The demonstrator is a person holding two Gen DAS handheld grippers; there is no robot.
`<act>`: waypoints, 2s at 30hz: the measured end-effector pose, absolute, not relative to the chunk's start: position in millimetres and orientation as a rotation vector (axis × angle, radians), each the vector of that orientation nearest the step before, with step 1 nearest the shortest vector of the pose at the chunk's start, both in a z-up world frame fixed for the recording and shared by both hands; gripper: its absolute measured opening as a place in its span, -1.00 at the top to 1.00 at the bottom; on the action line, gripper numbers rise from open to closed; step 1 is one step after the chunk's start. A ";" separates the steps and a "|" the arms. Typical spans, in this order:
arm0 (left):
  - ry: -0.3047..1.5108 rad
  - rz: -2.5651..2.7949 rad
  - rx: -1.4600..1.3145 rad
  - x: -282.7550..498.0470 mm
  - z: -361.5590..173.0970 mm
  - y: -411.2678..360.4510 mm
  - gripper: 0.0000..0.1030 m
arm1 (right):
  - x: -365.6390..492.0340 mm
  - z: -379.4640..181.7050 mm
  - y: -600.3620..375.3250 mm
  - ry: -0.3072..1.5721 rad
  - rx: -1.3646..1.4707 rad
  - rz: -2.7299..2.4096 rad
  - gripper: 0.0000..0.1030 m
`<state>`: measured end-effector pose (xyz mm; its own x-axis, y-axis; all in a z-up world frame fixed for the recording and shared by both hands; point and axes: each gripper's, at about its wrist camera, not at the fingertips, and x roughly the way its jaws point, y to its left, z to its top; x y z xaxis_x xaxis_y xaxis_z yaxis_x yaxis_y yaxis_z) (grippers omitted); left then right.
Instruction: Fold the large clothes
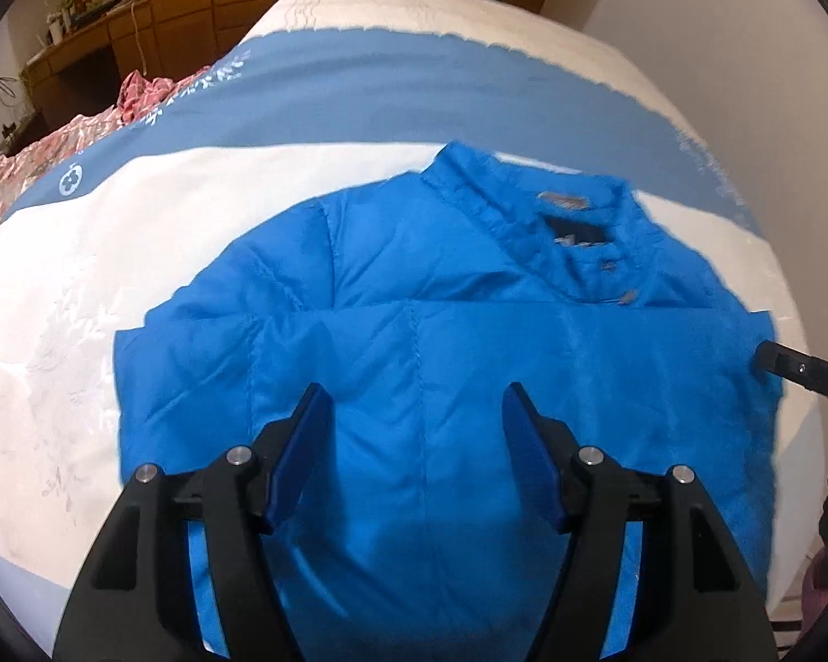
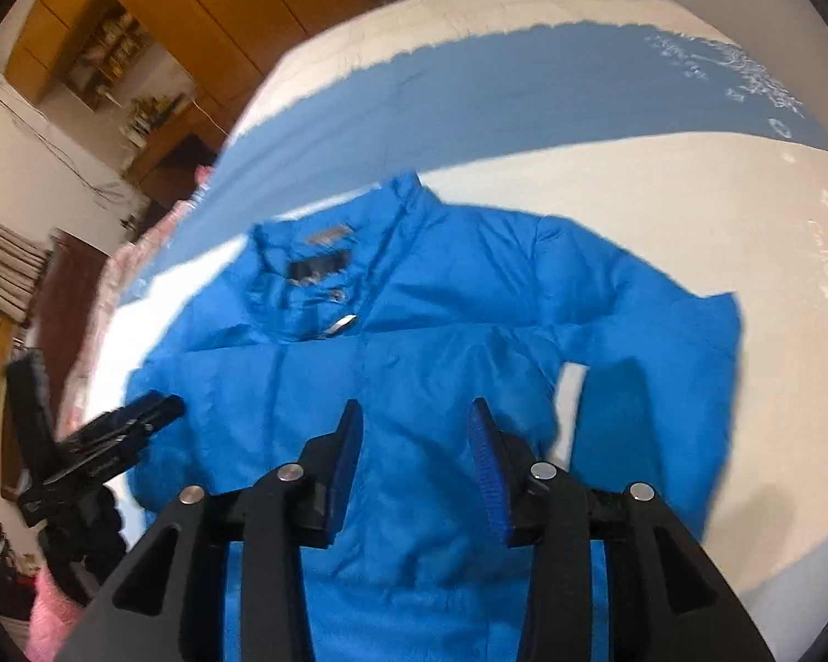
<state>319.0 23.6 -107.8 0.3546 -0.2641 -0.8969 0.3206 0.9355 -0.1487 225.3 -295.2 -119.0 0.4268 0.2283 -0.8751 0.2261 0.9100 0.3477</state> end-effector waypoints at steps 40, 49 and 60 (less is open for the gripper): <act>1.189 -0.310 0.085 151.9 -82.1 130.0 -0.47 | 2.7 -95.8 -323.6 1.080 0.443 0.056 -0.05; 1.330 -0.297 -0.030 58.7 -110.3 170.7 -0.50 | -103.5 -127.4 -335.7 1.166 0.538 0.036 -0.15; 1.409 -0.326 -0.155 17.5 -140.6 170.7 -0.48 | -135.8 -173.1 -333.6 1.221 0.716 0.120 -0.22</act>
